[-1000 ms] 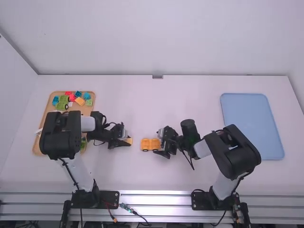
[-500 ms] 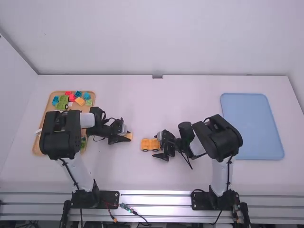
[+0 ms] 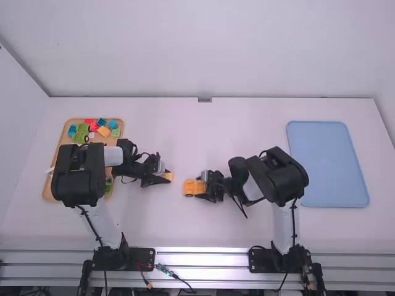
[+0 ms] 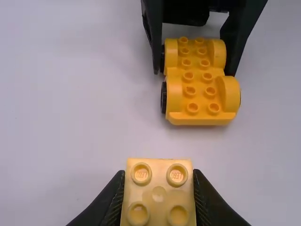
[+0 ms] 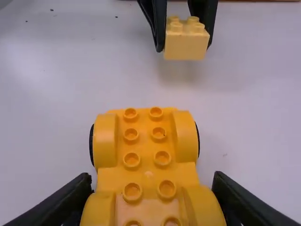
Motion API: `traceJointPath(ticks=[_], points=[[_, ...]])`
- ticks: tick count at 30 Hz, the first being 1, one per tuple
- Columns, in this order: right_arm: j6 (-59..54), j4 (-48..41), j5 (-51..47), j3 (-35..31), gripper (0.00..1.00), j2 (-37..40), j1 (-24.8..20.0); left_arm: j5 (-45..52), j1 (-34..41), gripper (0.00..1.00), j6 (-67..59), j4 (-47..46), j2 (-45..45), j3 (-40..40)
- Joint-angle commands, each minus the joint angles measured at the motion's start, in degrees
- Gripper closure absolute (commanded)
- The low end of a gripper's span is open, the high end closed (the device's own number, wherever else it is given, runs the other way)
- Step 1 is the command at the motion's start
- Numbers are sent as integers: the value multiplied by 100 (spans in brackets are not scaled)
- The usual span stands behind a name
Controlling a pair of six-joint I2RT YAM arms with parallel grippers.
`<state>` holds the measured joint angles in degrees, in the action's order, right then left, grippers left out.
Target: Assemble lego blocks to make yellow taxi
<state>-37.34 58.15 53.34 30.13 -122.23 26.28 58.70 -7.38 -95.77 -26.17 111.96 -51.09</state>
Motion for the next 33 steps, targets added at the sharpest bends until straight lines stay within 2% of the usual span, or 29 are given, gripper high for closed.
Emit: traceJointPath(ticks=[1, 6, 10, 13, 18, 24, 31, 33], points=[[154, 37, -92, -48, 38, -108, -11, 315, 0, 86, 13, -61, 33, -4], [187, -522, -162, 227, 41, -108, -74, 319, 31, 86, 31, -745, 33, -389], [28, -911, -70, 444, 41, -108, -74, 428, 133, 90, -4, -1471, 33, -820], [8, -1038, -87, 540, 41, -108, -74, 522, 258, 92, -55, -1580, 33, -918], [8, -1106, -120, 713, 41, -108, -87, 544, 669, 98, 308, -1163, 33, -927], [-16, -1366, -413, 883, 41, -108, -144, 330, 1049, 98, 940, -538, -20, -835], [-283, -1878, -374, 1209, 41, -108, -192, -393, 1517, 98, 2026, 131, -190, -776], [-388, -2017, -393, 1279, 44, -108, -192, -614, 1613, 98, 2352, 444, -280, -649]])
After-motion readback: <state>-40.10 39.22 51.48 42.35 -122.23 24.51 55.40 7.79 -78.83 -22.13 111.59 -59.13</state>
